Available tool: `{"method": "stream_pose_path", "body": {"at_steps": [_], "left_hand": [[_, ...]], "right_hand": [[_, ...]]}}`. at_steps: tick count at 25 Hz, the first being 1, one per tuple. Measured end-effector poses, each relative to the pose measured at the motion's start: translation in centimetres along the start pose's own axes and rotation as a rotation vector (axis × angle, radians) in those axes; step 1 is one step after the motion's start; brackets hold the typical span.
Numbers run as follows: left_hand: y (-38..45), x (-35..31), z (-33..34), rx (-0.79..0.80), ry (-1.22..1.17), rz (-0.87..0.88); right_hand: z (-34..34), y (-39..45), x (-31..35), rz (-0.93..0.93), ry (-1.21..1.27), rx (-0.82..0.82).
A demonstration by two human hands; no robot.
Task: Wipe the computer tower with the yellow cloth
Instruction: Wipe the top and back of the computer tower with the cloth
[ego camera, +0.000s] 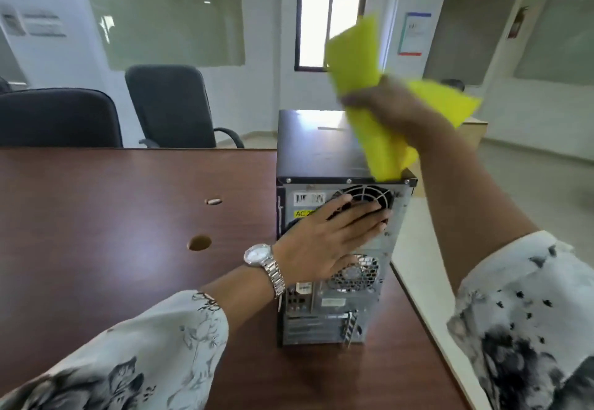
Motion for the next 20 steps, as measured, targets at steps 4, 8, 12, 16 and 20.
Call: {"method": "stream_pose_path", "body": {"at_steps": [4, 8, 12, 16, 20], "left_hand": [[-0.1, 0.6, -0.2, -0.052, -0.041, -0.126], [0.0, 0.6, -0.2, -0.125, -0.085, -0.093], [0.1, 0.2, 0.1, -0.116, 0.009, -0.124], [0.0, 0.6, 0.1, -0.160, -0.055, -0.103], [0.4, 0.3, 0.2, -0.135, -0.042, -0.093]], "right_hand": [[7.5, -0.6, 2.6, 0.064, -0.285, 0.296], [9.7, -0.5, 4.0, -0.136, -0.434, 0.404], [5.8, 1.2, 0.4, 0.044, -0.376, 0.329], [8.0, 0.2, 2.7, -0.122, -0.516, 0.324], [6.8, -1.5, 1.7, -0.165, -0.485, 0.353]]}}
Point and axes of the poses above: each hand's wrist, its own y-axis towards the middle knuckle, its own z-axis out of the palm, x = y × z, the point moved 3 cm from there along y, towards the middle knuckle, and after that the axes turned 8 degrees about x, right-handed, at the moved point
